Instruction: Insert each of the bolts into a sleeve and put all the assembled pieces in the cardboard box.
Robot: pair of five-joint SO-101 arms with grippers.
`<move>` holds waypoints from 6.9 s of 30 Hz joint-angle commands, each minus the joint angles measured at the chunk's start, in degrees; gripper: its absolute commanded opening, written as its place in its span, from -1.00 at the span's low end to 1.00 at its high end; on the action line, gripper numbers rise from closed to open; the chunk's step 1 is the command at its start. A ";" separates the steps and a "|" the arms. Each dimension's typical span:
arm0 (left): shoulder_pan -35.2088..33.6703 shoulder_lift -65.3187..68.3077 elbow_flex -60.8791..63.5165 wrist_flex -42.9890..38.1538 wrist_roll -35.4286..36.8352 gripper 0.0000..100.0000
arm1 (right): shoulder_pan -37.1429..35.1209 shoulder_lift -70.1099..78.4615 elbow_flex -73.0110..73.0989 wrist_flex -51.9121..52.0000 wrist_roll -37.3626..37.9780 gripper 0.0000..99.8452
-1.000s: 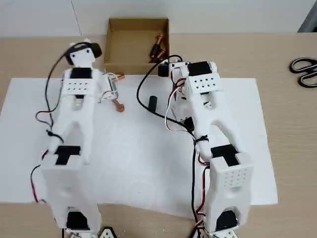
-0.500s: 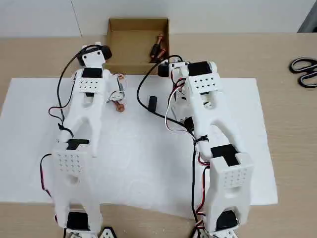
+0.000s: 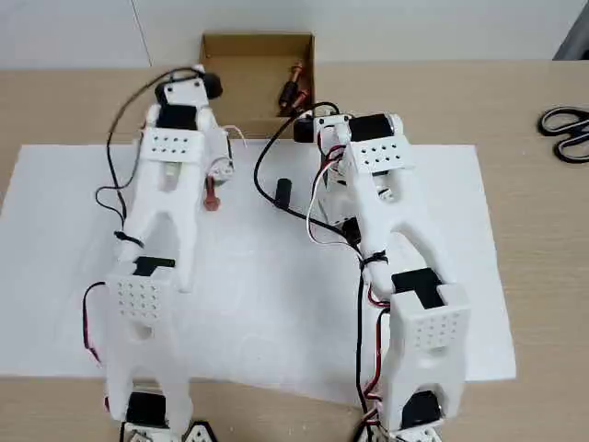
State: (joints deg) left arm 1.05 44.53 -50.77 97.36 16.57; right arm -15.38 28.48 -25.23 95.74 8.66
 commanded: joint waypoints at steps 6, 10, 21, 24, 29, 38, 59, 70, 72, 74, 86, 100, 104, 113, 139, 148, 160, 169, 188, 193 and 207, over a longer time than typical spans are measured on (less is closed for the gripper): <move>-2.99 -15.03 0.66 3.25 -14.24 -0.99 | 1.63 -4.00 -0.26 0.04 0.35 -0.99; -2.55 -27.16 12.62 3.25 -19.34 -0.99 | 3.12 -4.00 -0.26 0.13 0.35 -0.99; -2.02 -60.57 55.43 2.90 -46.15 -0.99 | 3.03 -4.00 -0.26 0.13 0.26 -0.99; -2.99 -63.12 65.63 -1.14 -60.57 -0.99 | 3.03 -4.00 -0.26 0.13 0.26 -0.99; -6.59 -61.19 74.86 -15.56 -79.38 -0.99 | 3.03 -4.00 -0.26 0.31 0.26 -0.99; -6.51 -51.78 77.85 -34.46 -94.77 -0.99 | 3.03 -4.00 -0.18 0.48 0.26 -0.99; -5.71 -43.34 73.19 -40.62 -90.90 -0.81 | 3.03 -4.00 -0.18 0.31 0.26 -0.99; -6.24 -44.92 72.92 -40.53 -85.63 -0.65 | 3.03 -4.00 -0.18 0.31 0.26 -0.99; -7.38 -48.00 72.92 -40.53 -81.05 -0.65 | 3.03 -4.00 -0.18 0.31 0.26 -0.99; -8.88 -51.60 72.92 -40.70 -77.19 -0.65 | 3.03 -4.00 -0.18 0.31 0.26 -0.99; -16.44 -73.14 71.08 -26.11 -48.44 -0.65 | 3.03 -4.26 -0.18 0.31 0.26 -0.99; -16.00 -68.57 54.64 -9.14 -8.79 -0.59 | 2.95 -4.35 -0.18 0.48 -0.97 -0.99; -16.26 -57.23 46.81 -2.64 0.35 -0.46 | 2.95 -4.26 -0.18 0.48 -1.23 -0.99; -12.40 -38.68 35.74 2.99 11.16 -0.43 | 2.95 -4.35 -0.18 0.57 -1.23 -0.99; -11.25 -12.13 29.49 -6.33 33.49 -0.44 | 3.03 -4.18 -0.18 0.57 -1.23 -0.99; -11.34 -9.05 28.88 -7.56 34.29 -0.73 | 3.03 -4.09 -0.18 0.57 -1.23 -0.99; -10.90 -9.41 27.38 -7.03 30.42 -0.99 | 3.03 -4.09 -0.18 0.57 -1.23 -0.99; -5.36 -9.49 21.14 3.16 11.34 -0.99 | 3.12 -4.09 -0.18 0.57 -1.23 -0.99; -5.01 -47.21 30.11 3.08 2.29 -0.99 | 3.21 -13.85 0.26 0.57 -4.57 -0.99; -4.92 -51.69 33.19 2.99 1.49 -0.99 | 0.31 -23.34 5.19 0.48 -0.44 -0.99; -4.92 -52.04 34.07 2.99 1.85 -0.99 | -0.75 -29.05 10.99 -0.57 3.25 -0.99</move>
State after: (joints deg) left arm -4.31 -4.18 -16.57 99.65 18.42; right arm -15.91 2.99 -14.24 95.47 10.95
